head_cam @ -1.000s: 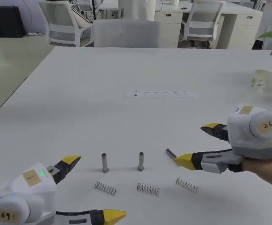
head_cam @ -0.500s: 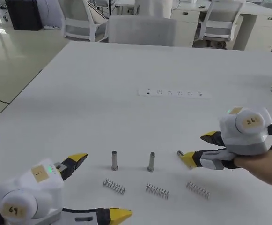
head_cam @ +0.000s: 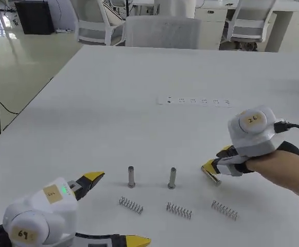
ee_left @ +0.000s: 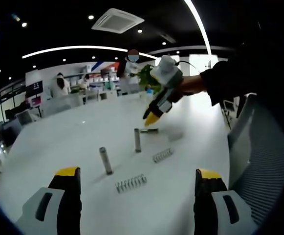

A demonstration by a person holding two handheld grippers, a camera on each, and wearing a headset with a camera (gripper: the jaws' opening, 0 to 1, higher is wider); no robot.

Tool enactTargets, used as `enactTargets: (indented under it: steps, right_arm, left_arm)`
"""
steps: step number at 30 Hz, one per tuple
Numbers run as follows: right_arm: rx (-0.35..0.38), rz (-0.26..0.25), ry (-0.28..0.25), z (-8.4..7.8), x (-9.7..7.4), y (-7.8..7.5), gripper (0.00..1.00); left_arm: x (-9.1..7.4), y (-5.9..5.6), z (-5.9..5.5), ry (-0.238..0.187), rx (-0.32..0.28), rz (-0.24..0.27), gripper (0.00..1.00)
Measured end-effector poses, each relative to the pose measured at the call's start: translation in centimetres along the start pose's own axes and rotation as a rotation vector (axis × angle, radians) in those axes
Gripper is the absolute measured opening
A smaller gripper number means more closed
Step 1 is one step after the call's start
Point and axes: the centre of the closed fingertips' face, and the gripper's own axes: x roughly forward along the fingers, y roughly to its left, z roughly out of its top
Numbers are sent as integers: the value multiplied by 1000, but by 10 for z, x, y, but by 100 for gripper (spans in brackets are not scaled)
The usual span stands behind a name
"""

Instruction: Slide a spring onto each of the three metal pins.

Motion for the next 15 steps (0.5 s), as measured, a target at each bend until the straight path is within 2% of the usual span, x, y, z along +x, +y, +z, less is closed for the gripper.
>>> enactTargets:
  steps: [7, 15]
  right_arm:
    - [10, -8, 49, -7, 9, 2, 17]
    - [26, -15, 75, -3, 17, 3, 11]
  left_arm:
    - [-2, 4, 0, -5, -12, 17, 93]
    - [-2, 3, -1, 0, -11, 15, 92]
